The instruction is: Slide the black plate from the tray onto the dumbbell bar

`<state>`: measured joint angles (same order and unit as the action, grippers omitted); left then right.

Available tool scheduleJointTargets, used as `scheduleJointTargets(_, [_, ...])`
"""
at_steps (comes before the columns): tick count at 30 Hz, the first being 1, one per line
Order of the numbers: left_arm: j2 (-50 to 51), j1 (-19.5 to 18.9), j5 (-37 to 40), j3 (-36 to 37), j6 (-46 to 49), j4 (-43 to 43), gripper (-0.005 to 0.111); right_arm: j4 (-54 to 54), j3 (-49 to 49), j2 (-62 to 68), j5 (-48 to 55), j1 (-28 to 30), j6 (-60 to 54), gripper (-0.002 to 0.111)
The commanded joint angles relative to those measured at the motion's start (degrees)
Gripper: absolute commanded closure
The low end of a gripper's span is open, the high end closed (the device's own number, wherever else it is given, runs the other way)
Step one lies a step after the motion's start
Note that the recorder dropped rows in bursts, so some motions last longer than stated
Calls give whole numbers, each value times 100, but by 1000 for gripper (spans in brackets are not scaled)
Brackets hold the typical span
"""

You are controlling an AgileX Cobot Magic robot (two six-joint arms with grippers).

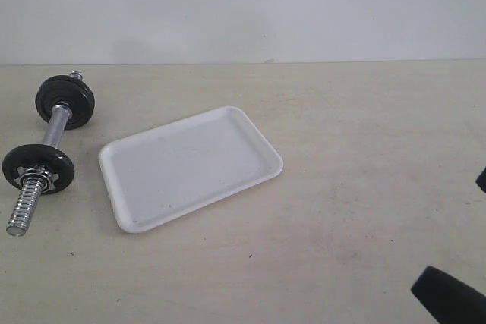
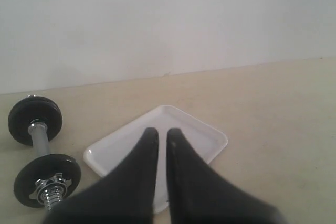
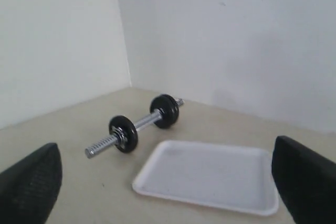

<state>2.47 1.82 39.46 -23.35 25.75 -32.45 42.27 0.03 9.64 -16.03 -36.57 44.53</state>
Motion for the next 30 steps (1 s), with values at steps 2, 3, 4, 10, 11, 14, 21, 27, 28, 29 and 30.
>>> scheduleJointTargets(2, [-35, -3, -60, 32, -23, -119, 102, 8, -3, -39, -653, 2, -428, 3])
scheduleJointTargets(3, [-35, -3, -38, 32, -47, -169, 102, 8, -3, -39, -642, 2, -429, 3])
scheduleJointTargets(4, [-35, -3, 4, 32, -47, -301, 102, 8, -3, -39, -579, 2, -429, 3])
scheduleJointTargets(10, [-35, -3, 46, 32, -47, -464, 102, -5, -3, -39, -510, 2, -270, 67])
scheduleJointTargets(11, [-35, -3, 46, 32, -47, -464, 102, -114, -3, -39, -570, 2, -258, 94])
scheduleJointTargets(14, [-35, -3, 46, 32, -47, -464, 102, -313, -3, -39, -639, 2, -254, 101])
scheduleJointTargets(21, [-35, -3, 46, 32, -47, -464, 102, -309, -3, -39, 662, 2, -871, 96])
scheduleJointTargets(27, [-35, -3, 46, 32, -47, -464, 102, -335, -3, -39, 2166, 2, -1145, 96])
scheduleJointTargets(28, [-35, -3, 46, 32, -47, -464, 102, -335, -3, -39, 2212, 2, -1145, 96])
scheduleJointTargets(29, [-35, -3, 46, 32, -47, -464, 102, -335, -3, -39, 2212, 2, -1145, 96])
scheduleJointTargets(30, [-35, -3, 46, 32, -47, -464, 102, -335, -3, -39, 2212, 2, -1145, 96])
